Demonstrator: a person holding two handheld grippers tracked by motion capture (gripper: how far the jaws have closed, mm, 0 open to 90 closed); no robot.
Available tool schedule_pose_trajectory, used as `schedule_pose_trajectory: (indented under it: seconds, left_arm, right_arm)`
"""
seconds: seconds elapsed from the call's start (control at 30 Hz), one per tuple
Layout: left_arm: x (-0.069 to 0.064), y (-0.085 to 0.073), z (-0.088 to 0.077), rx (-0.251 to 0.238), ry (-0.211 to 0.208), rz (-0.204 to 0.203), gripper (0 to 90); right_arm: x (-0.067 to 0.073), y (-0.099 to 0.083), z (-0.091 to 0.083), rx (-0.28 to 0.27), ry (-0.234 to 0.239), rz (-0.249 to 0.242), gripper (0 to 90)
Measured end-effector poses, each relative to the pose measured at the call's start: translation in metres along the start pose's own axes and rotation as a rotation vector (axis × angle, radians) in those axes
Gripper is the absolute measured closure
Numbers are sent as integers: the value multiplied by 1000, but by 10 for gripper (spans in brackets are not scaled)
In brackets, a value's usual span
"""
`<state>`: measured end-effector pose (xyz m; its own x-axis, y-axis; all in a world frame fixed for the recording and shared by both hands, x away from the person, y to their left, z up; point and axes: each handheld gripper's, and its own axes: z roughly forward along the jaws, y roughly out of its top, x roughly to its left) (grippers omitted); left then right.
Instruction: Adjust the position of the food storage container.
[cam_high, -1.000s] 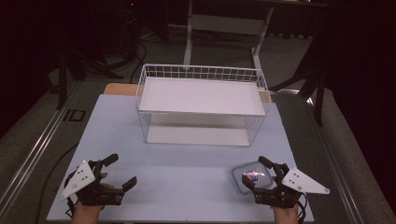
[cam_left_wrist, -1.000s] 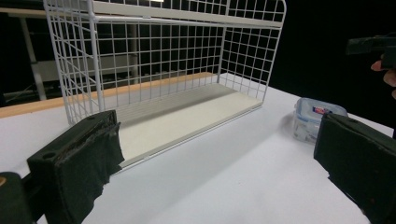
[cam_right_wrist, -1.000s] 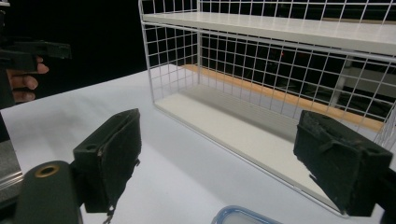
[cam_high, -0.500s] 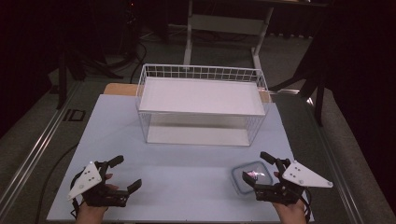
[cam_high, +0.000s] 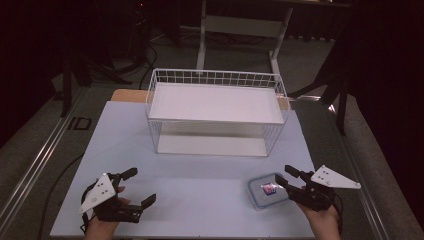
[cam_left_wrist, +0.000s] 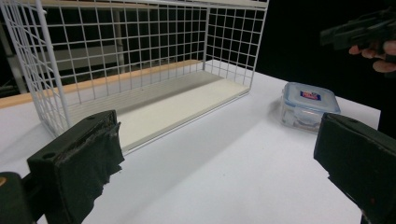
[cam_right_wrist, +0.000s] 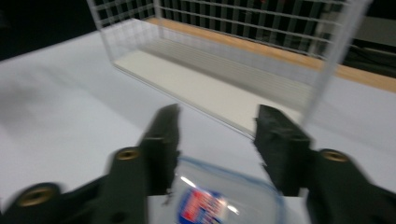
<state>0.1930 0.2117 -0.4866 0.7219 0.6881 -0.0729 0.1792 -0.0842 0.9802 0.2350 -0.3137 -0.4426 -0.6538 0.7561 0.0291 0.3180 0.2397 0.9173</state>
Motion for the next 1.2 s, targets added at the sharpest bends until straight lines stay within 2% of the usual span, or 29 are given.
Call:
schedule_pose_trajectory:
  seconds: [0.07, 0.17, 0.23, 0.3, 0.43, 0.57, 0.7, 0.83, 0.9, 0.97, 1.07, 1.2]
  left_arm:
    - [0, 0, 2, 1, -4, 5, 17]
    - [-1, 1, 4, 2, -11, 6, 17]
    - [-2, 1, 6, 6, -19, 6, 17]
    - [-2, 1, 7, 10, -27, 8, 17]
    - [-4, 1, 8, 16, -35, 15, 17]
    - [-5, 1, 9, 16, -41, 19, 17]
    - [-6, 2, 8, 12, -45, 15, 17]
    - [-7, 2, 8, 7, -44, 21, 17]
    - [-7, 3, 8, 5, -44, 22, 17]
    - [-7, 2, 8, 6, -45, 21, 17]
    - [-8, 2, 7, 10, -43, 24, 17]
    - [-8, 3, 6, 4, -39, 27, 17]
  right_arm:
    - [-6, -5, -1, 18, -1, 21, 630]
    - [-14, -14, -3, 57, -26, 26, 769]
    - [-17, -20, -4, 88, -57, 19, 852]
    - [-22, -27, -5, 111, -87, 26, 899]
    - [-31, -39, -10, 150, -139, 49, 900]
    - [-39, -52, -11, 190, -158, 71, 900]
    - [-43, -70, -10, 247, -149, 99, 900]
    - [-42, -81, -3, 305, -107, 124, 900]
    - [-40, -82, 1, 326, -86, 117, 900]
    - [-40, -82, 2, 343, -89, 118, 900]
    - [-42, -81, 4, 344, -74, 145, 900]
    - [-39, -77, 9, 360, -56, 137, 900]
